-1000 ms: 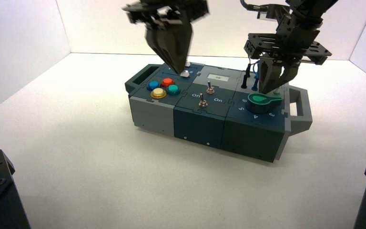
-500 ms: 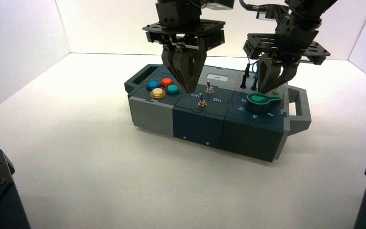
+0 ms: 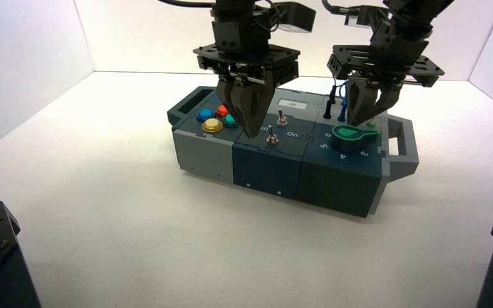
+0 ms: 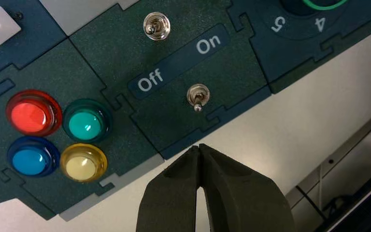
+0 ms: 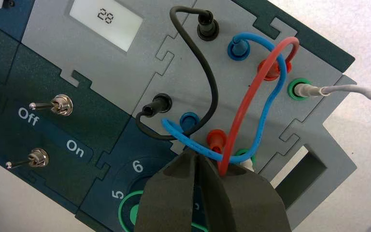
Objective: Flip the bottom switch on with the left gripper.
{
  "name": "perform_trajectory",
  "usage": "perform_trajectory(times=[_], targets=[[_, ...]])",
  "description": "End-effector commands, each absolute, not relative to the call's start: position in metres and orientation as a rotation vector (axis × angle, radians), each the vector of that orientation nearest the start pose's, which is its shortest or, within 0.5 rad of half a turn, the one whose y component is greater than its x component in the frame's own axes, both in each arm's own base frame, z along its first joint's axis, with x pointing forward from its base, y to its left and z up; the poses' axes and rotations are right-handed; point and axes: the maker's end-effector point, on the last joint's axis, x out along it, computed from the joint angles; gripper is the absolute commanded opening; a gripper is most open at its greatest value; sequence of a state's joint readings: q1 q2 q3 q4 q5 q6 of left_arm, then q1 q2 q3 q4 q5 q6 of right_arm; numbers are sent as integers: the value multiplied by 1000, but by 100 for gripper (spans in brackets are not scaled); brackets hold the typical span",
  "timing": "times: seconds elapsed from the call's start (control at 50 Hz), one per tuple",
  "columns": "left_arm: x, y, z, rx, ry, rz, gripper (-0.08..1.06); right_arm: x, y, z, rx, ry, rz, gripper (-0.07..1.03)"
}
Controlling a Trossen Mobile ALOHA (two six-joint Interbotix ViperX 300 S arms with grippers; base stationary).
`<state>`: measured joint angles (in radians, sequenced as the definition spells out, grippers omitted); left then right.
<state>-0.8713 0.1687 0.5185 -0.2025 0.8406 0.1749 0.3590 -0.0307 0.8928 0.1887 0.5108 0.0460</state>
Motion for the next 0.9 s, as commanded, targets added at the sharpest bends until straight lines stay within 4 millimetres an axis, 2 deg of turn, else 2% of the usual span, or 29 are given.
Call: perform_trajectory(times=[0.02, 0.22, 0.48, 0.9], targets=[[213, -293, 57, 591, 1410, -857, -3, 250, 108, 5, -29, 1453, 213, -2], [218, -294, 51, 620, 1408, -852, -3, 251, 108, 5, -28, 1449, 213, -2], [227, -303, 58, 620, 1373, -857, -3, 250, 108, 5, -29, 1452, 212, -2], [230, -305, 57, 625, 1372, -857, -3, 250, 107, 5, -31, 1452, 213, -2]])
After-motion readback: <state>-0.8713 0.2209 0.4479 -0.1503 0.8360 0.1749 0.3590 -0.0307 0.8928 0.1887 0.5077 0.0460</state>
